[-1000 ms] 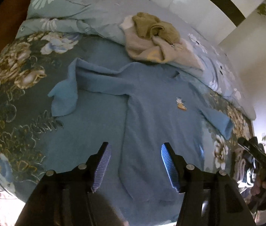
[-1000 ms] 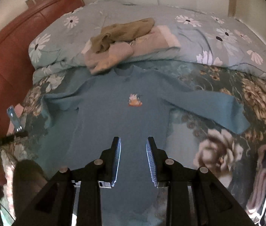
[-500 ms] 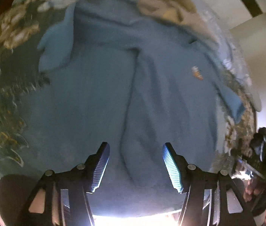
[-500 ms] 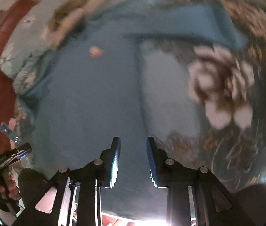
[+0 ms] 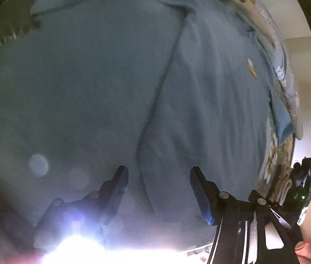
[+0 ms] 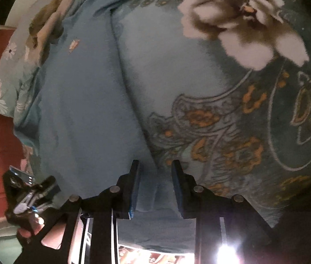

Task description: Fold clothes

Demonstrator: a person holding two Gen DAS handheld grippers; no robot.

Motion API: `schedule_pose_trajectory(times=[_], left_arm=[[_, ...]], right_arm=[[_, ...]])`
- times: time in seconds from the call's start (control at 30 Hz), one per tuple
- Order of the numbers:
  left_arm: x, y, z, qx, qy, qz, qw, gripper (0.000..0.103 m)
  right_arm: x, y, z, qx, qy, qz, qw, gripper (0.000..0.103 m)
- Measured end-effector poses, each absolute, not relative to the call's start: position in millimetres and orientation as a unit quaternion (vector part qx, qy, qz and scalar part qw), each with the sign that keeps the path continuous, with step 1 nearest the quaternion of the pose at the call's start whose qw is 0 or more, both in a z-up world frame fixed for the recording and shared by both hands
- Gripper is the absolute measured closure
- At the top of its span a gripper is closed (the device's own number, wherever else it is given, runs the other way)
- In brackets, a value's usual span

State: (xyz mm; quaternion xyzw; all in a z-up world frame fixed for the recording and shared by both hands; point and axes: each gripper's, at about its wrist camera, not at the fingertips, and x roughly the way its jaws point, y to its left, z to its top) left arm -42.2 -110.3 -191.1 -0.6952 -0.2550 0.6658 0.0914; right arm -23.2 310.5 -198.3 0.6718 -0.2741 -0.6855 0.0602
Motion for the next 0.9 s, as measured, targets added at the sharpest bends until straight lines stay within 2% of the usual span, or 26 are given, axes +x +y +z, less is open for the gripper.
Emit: schedule_pose_trajectory(times=[0.03,0.07,0.1,0.13,0.17,0.2,0.27,0.37,0.43,0.6,0.67,0.73,0.9], left_arm=[[-40,-109,-191,-0.693,-0.254,0.668,0.093,0.043],[-38,-107,-191,-0.692,-0.254,0.67,0.095,0.048],[-36,-106,-189,-0.69,-0.253,0.672,0.095,0.064],[-34,-104,-188,-0.688,-0.252,0.673,0.096,0.073],[-32,-103,-187,-0.687,-0.251,0.675,0.096,0.084],[-30,-101,-184,-0.685,-0.249,0.678,0.096,0.088],[-27,-97,-174,-0.678,-0.242,0.687,0.1,0.088],[-25,-76,-150,-0.663,-0.21,0.705,0.141,0.087],[-26,-62,-142,-0.662,-0.199,0.702,0.171,0.083],[-27,-39,-138,-0.662,-0.198,0.69,0.215,0.056],[-31,-46,-136,-0.661,-0.201,0.691,0.215,0.051],[-35,-66,-137,-0.655,-0.206,0.703,0.184,0.048],[-42,-109,-147,-0.652,-0.221,0.716,0.115,0.044]], right_arm=[[-22,309,-199,0.67,-0.28,-0.684,0.064,0.074],[-21,307,-199,0.669,-0.285,-0.683,0.068,0.075],[-19,304,-198,0.667,-0.288,-0.683,0.072,0.085],[-18,301,-197,0.665,-0.285,-0.687,0.075,0.096],[-18,297,-193,0.662,-0.282,-0.69,0.078,0.096],[-18,292,-188,0.659,-0.275,-0.695,0.081,0.097],[-20,280,-174,0.649,-0.25,-0.711,0.102,0.097],[-24,260,-155,0.637,-0.217,-0.726,0.14,0.097],[-26,246,-151,0.636,-0.209,-0.722,0.173,0.096],[-19,222,-149,0.635,-0.206,-0.703,0.247,0.095],[-16,232,-146,0.624,-0.214,-0.712,0.239,0.091],[-19,247,-151,0.624,-0.229,-0.717,0.207,0.083],[-20,271,-162,0.632,-0.256,-0.715,0.153,0.082]])
